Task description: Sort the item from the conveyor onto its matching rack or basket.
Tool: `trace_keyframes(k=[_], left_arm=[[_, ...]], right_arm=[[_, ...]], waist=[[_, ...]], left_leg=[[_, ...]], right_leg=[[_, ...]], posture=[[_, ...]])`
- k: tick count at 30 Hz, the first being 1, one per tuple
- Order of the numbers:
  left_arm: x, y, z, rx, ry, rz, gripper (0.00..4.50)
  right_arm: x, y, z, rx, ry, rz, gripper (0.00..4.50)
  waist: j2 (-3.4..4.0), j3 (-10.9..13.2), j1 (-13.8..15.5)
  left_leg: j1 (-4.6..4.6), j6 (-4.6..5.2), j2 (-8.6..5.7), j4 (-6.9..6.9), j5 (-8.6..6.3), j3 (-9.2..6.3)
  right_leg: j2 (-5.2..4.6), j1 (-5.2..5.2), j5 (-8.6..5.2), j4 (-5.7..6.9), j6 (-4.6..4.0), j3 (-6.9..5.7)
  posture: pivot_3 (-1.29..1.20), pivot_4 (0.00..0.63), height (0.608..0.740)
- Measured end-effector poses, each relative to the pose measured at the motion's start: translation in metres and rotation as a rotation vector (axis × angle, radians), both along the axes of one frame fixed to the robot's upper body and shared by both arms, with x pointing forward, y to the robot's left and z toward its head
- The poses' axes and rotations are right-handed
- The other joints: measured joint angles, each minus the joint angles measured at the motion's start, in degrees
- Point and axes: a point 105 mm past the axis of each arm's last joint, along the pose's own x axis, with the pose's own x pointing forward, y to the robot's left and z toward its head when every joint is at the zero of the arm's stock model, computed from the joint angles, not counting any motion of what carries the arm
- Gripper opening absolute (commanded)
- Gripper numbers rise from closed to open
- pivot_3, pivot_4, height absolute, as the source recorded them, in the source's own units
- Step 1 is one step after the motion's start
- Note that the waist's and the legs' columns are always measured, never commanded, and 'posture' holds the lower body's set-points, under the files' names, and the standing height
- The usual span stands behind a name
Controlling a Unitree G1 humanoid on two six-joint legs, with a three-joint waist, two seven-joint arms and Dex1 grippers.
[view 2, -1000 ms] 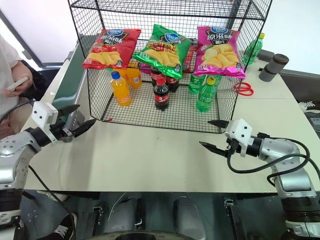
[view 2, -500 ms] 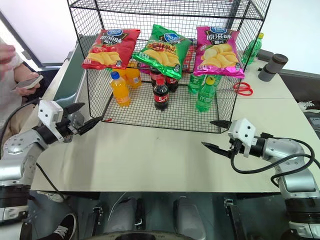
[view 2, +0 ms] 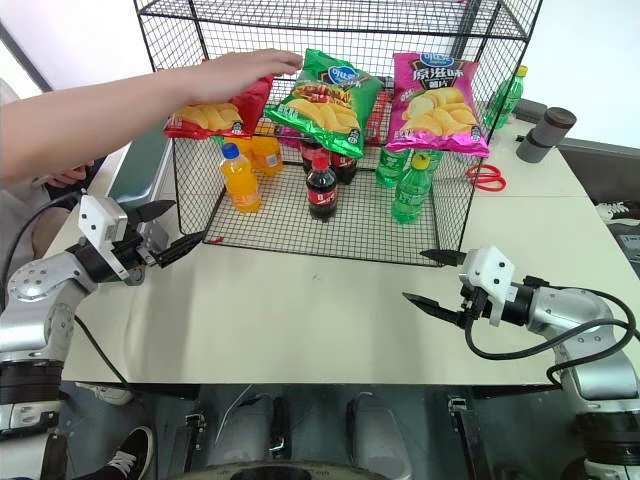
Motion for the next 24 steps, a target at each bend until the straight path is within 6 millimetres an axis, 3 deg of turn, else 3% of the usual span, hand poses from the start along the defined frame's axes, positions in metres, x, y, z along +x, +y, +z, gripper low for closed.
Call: trace_keyframes(k=[12,24], left_arm=[[0.009,-0.005,-0.003,0.002,-0.016,-0.027,4.50],[0.018,-0.014,-0.008,-0.003,-0.018,-0.049,4.50]], right_arm=[[-0.003,-0.001,-0.004,-0.037,-0.004,-0.006,4.05],[0.006,0.002,0.004,-0.068,-0.062,0.000,4.05]], waist=[[0.00,0.0,0.1],[0.00,0.0,0.1]], left_leg=[[0.00,-0.01,-0.02,0.02,0.01,0.00],[0.00,-0.01,-0.02,0.02,0.01,-0.01]], right_leg=[[0.00,0.02,0.00,0.02,0.00,0.00],[0.03,0.01,0.00,0.03,0.00,0.00]], posture=[[0.00,0.150,0.740],[0.00,0.150,0.740]])
